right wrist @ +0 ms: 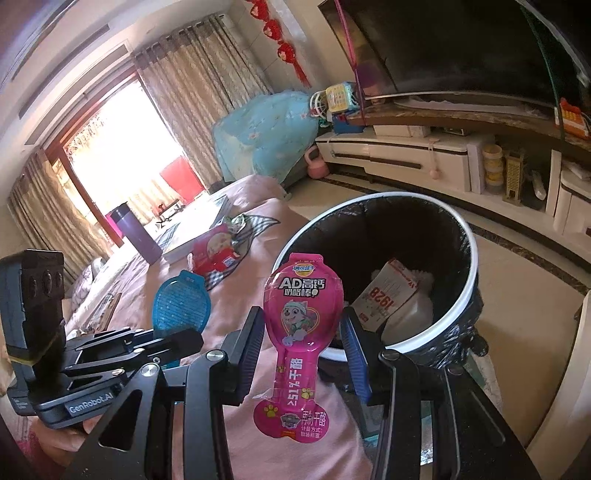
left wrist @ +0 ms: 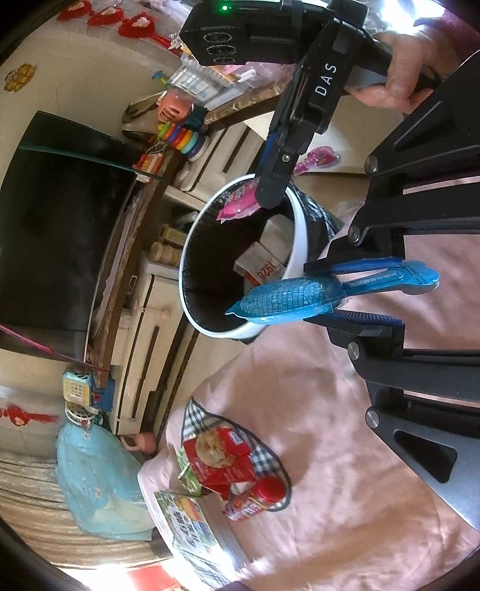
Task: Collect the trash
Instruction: 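Carry pink lollipop pack and blue toy over the bin and open both tools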
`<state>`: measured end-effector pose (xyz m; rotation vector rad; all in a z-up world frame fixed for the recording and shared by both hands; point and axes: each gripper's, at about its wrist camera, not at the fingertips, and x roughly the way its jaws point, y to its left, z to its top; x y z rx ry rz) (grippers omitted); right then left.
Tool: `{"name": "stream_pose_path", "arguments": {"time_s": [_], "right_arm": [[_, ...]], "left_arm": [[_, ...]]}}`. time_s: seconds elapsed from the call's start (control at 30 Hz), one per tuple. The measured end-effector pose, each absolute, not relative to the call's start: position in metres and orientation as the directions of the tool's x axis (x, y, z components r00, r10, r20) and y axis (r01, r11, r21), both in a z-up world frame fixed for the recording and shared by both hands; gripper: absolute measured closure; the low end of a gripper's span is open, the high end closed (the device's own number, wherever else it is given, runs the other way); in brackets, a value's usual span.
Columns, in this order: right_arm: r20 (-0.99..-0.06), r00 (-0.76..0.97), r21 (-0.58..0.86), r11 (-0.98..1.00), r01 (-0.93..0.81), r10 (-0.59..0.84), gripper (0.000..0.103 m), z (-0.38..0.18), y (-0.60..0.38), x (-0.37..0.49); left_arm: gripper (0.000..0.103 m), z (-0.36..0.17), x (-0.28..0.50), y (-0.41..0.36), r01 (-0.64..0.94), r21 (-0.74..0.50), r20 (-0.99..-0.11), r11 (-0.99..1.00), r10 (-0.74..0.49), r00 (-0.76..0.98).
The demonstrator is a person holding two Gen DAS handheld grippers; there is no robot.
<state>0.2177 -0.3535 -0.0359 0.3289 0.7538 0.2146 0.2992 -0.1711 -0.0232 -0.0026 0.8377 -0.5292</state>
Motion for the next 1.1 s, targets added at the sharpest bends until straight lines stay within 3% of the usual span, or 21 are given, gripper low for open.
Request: {"name": "stream_pose_path", "arguments": {"time_s": [1.1], "right_arm": [[-0.658, 0.713, 0.338, 0.941, -0.011, 0.244, 0.06, -0.03, -0.398, 0.274]], "left_arm": [[0.086, -0.028, 0.376, -0.237, 0.475, -0.228, -0.733, 0.85, -0.471, 0.492]]}}
